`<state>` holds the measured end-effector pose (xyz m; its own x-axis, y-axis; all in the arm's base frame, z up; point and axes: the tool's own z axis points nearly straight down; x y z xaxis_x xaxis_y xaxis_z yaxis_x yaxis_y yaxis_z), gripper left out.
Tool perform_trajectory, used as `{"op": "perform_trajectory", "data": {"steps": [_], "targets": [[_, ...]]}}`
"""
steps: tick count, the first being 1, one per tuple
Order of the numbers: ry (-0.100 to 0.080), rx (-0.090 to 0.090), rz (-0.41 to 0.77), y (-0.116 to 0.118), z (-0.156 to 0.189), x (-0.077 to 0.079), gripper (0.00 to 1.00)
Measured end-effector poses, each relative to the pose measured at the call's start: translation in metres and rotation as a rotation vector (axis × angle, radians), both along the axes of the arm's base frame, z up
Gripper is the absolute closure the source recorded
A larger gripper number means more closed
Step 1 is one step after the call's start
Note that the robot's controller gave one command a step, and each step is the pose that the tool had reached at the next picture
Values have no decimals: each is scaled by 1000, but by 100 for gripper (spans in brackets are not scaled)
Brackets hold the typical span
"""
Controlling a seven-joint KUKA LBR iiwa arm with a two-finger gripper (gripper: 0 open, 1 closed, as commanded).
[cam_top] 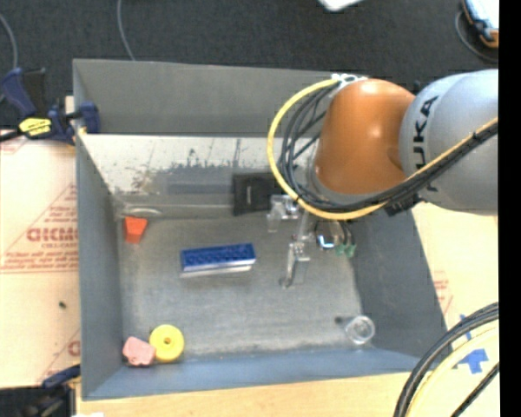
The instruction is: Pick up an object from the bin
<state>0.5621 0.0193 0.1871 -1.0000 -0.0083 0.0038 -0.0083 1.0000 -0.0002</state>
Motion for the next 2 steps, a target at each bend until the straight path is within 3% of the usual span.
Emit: {"op": "perform_trajectory", "data": {"steps": [1,2], "targets": [[-8,0,-1,0,5,1,0],[-7,0,115,42,-59,-10,0]]}}
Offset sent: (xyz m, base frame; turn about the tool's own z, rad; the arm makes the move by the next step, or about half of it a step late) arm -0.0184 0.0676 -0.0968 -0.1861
